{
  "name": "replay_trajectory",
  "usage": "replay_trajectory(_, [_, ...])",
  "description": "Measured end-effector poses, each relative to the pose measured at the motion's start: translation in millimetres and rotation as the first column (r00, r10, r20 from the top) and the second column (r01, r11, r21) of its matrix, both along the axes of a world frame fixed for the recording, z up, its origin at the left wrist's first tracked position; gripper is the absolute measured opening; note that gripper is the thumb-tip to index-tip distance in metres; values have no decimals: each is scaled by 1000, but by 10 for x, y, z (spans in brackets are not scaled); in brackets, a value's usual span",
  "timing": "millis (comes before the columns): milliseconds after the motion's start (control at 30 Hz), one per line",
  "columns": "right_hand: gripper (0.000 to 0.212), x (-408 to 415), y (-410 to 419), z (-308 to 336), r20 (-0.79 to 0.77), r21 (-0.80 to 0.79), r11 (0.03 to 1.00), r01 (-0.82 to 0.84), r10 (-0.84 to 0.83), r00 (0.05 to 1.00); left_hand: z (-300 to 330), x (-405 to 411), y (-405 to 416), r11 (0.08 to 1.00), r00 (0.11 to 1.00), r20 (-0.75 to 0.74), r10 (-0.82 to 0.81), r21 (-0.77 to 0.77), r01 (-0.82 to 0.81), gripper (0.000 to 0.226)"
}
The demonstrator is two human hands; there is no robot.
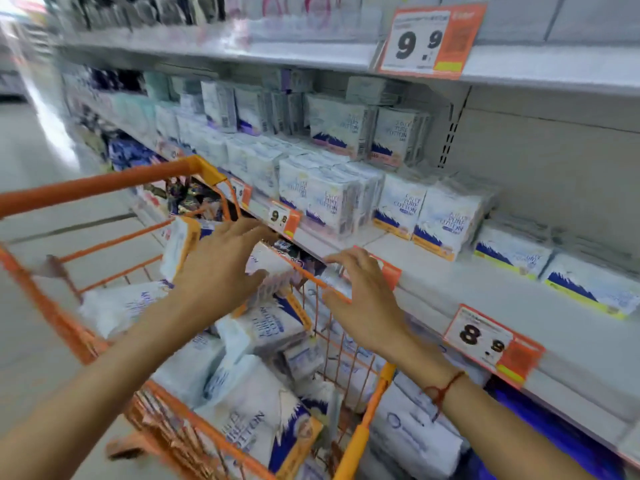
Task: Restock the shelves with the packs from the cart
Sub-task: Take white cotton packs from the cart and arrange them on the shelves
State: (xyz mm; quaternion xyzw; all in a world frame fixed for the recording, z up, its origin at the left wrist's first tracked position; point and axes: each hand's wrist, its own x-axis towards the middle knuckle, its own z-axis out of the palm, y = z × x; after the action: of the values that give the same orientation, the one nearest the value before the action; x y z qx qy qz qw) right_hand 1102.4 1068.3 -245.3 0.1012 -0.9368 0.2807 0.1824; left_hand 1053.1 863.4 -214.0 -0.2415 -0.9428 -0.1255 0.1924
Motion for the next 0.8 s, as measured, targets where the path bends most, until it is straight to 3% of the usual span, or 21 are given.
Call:
replay_trajectory(100, [33, -53, -351, -97, 163, 63, 997, -52, 41, 986, -264, 90, -275, 972, 978, 94, 186, 130, -197, 47])
replay_trajectory(200, [62, -169, -526, -232, 368, 173, 980, -102, 32, 929, -452, 69, -428, 936, 947, 206, 246, 205, -288, 45])
replay_trajectory(300, [78, -237, -535, -297, 321, 188, 977, -101, 37, 946, -531, 27, -459, 895, 943, 220, 251, 318, -313, 46])
replay_trajectory(367, [82, -270, -500, -317, 299, 177, 975, -132, 75, 951, -547, -34, -464, 839, 912, 296, 283, 385, -385, 60])
replay_trajectory(467, [80, -269, -456, -331, 351, 163, 969, -184, 117, 929, -538, -55, -436, 857, 869, 363, 336, 266, -442, 89])
replay_trajectory(533, [61, -299, -430, -339, 348, 17, 989, -146, 131, 928, -508, -24, -399, 870, 858, 401, 321, 233, -434, 86])
replay_trajectory(600, [24, -345, -448, -343, 365, -256, 967, 1, 96, 926, -477, -13, -377, 818, 852, 489, 186, 402, -410, 81])
replay_trajectory(633, [19, -347, -484, -313, 429, -389, 915, 107, 77, 900, -465, -3, -364, 774, 853, 513, 91, 503, -385, 80])
replay_trajectory(733, [53, -344, -590, -282, 621, -610, 717, 338, 168, 765, -466, 42, -322, 649, 840, 532, -103, 676, -349, 69])
replay_trajectory(800, [50, -309, -612, -240, 622, -708, 588, 392, 255, 740, -472, 89, -288, 542, 825, 531, -193, 759, -362, 62])
